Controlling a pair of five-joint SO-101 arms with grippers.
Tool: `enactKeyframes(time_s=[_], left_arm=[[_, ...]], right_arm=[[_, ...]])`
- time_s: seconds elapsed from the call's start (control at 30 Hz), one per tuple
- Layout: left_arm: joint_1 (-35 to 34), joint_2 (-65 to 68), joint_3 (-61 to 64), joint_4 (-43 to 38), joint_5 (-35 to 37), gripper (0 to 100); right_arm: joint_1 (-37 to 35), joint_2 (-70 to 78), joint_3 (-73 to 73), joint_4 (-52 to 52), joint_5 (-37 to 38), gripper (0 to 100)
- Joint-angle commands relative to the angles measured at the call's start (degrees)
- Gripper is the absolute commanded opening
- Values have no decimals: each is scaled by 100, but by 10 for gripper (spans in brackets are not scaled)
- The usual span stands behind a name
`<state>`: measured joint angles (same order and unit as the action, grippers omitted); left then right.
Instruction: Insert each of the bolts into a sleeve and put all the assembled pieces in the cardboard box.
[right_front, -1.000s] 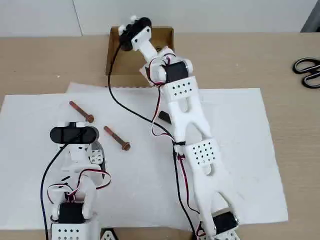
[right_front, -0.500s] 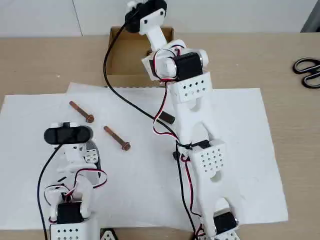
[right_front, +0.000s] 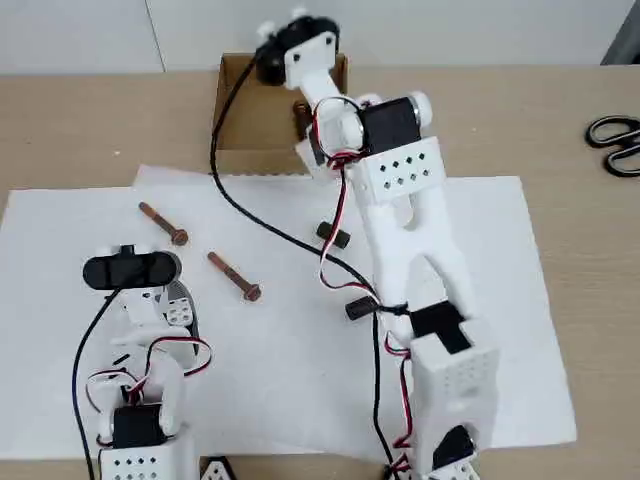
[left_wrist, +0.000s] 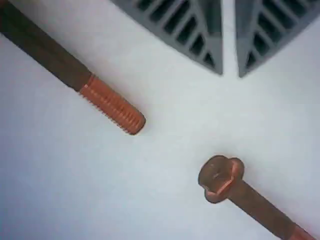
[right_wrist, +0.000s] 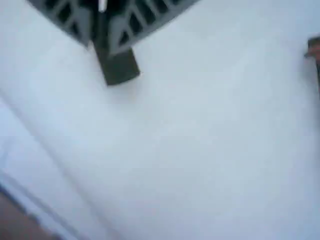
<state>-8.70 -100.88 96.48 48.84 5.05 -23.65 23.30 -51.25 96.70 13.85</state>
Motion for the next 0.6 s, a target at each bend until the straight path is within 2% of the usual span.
enactKeyframes(time_s=[0.0,0.17,0.3,0.57], left_arm=[[-35,-35,-22,-123,9,6],[-35,-35,-22,-123,0,6],[-44,-35,-22,-123,-9,6],[-44,-35,-22,-123,-18,6]], right_arm=[[31,-549,633,-40,281,59],[295,-303,993,-119,527,149],[453,286,1116,-75,1336,153],[444,1033,1099,-180,1978,154]])
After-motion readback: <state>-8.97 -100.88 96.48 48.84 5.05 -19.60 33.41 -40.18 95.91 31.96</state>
